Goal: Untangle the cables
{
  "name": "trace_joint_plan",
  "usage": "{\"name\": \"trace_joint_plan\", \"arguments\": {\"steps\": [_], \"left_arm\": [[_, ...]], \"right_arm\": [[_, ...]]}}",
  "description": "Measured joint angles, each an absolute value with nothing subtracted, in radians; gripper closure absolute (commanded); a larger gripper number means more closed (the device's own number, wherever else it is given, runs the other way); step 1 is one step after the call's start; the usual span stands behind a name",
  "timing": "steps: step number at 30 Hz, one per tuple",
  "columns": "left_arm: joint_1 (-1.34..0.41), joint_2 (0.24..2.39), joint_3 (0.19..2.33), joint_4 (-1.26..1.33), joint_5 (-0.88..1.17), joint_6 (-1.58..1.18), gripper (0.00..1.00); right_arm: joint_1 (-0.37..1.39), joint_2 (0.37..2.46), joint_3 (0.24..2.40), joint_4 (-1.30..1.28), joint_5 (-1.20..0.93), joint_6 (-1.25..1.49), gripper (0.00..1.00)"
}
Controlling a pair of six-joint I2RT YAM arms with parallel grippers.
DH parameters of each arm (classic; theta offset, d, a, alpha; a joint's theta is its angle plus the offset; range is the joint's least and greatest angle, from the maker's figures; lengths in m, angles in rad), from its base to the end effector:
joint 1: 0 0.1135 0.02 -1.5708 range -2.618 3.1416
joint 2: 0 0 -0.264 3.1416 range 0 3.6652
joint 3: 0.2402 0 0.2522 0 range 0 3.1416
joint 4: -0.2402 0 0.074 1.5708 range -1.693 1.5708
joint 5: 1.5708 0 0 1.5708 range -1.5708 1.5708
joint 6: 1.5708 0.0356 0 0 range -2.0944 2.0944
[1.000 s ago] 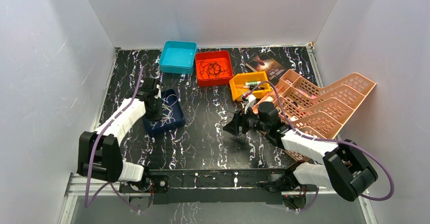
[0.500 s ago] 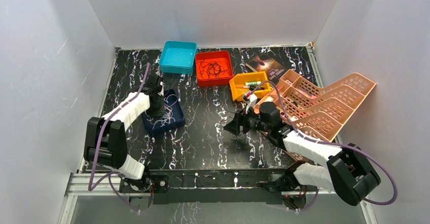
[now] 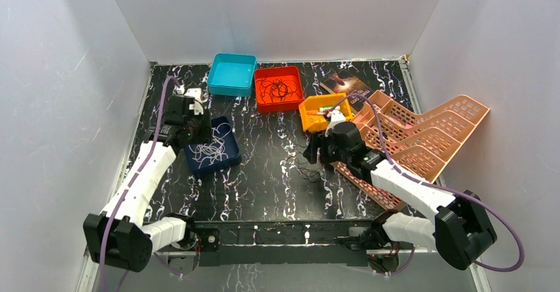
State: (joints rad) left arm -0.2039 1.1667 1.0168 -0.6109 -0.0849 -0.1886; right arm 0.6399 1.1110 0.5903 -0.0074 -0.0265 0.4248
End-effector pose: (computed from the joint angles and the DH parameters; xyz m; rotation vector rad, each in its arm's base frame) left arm 0.2422 -0.0470 0.3035 -0.0246 2.3301 -0.0977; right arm 0.1918 0.1440 0.2250 -0.2493 2.1558 0.6574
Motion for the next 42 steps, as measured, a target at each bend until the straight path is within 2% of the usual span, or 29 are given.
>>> {"name": "trace_joint_plan", "arguments": {"steps": [9, 16, 18, 26, 33, 42], "left_arm": [[-0.204, 1.070, 1.020, -0.572, 0.045, -0.188, 0.48], [-0.204, 1.070, 1.020, -0.561, 0.081, -0.191, 0.47], [-0.204, 1.070, 1.020, -0.561, 0.085, -0.191, 0.47], [-0.204, 1.070, 1.020, -0.561, 0.096, -0.198, 0.47], [-0.204, 1.070, 1.020, -0.547, 0.127, -0.204, 0.47], [-0.204, 1.010, 1.006, -0.446, 0.319, -0.221, 0.38]], "right_arm": [[0.743, 1.298, 0.756, -0.204, 0.084, 0.346, 0.26], [0.788, 1.406, 0.778, -0.263, 0.106, 0.287, 0.28], [0.788, 1.429, 0.778, -0.270, 0.106, 0.278, 0.34], [0.799, 1.488, 0.784, -0.286, 0.091, 0.253, 0.77], [0.801, 1.401, 0.784, -0.278, 0.039, 0.252, 0.99], [0.801, 1.151, 0.782, -0.136, -0.099, 0.269, 1.00]]}}
